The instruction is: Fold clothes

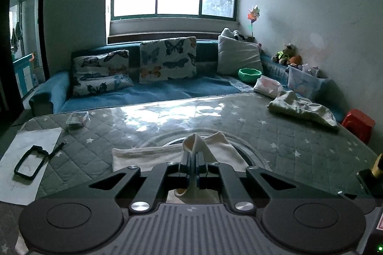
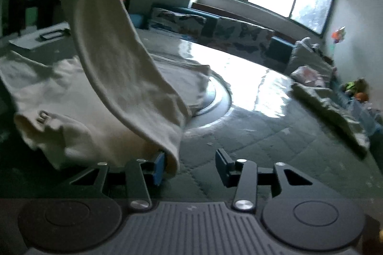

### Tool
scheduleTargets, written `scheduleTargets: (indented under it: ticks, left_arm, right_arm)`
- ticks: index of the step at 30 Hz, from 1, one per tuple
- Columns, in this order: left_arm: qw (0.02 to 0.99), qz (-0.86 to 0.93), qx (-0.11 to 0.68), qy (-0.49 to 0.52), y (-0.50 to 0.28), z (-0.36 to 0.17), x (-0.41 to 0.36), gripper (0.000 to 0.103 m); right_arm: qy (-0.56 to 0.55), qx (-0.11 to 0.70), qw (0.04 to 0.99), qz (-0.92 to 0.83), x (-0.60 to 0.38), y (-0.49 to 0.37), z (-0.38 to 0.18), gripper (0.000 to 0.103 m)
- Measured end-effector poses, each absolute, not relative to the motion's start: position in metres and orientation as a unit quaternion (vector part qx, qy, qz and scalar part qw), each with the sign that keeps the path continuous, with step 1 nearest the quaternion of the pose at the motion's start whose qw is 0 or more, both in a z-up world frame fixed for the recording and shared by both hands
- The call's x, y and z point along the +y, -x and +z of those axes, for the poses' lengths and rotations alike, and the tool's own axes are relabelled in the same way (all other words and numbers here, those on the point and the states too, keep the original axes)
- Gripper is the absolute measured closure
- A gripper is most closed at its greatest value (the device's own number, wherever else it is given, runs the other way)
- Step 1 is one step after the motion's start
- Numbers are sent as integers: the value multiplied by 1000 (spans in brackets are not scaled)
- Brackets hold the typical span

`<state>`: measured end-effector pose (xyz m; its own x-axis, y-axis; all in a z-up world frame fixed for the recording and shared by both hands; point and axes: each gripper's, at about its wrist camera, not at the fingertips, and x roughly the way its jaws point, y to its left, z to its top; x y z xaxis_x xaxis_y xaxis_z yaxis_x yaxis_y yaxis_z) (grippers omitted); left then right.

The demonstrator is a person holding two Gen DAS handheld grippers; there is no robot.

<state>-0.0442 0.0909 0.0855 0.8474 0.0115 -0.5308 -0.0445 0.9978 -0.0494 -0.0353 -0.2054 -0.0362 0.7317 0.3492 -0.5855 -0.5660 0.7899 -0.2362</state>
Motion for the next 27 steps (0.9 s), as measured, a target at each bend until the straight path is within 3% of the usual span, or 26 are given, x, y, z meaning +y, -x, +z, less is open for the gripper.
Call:
scheduleTargets:
  ticks: [5, 16, 22, 27]
  left_arm:
    - [956, 19, 291, 35, 45, 76, 97, 98]
    - [915, 39, 395, 63, 41, -5, 117, 95]
    - [915, 32, 398, 60, 49, -19, 116, 81]
    - [917, 31, 392, 75, 53, -19, 120, 78]
  right_arm:
    - [205, 266, 915, 225, -214, 34, -38, 59]
    - [186, 287, 912, 225, -225, 30, -38, 55]
    - [183, 317, 901, 233, -240, 28, -34, 54]
    - [175, 328, 897, 238, -253, 31, -19, 54]
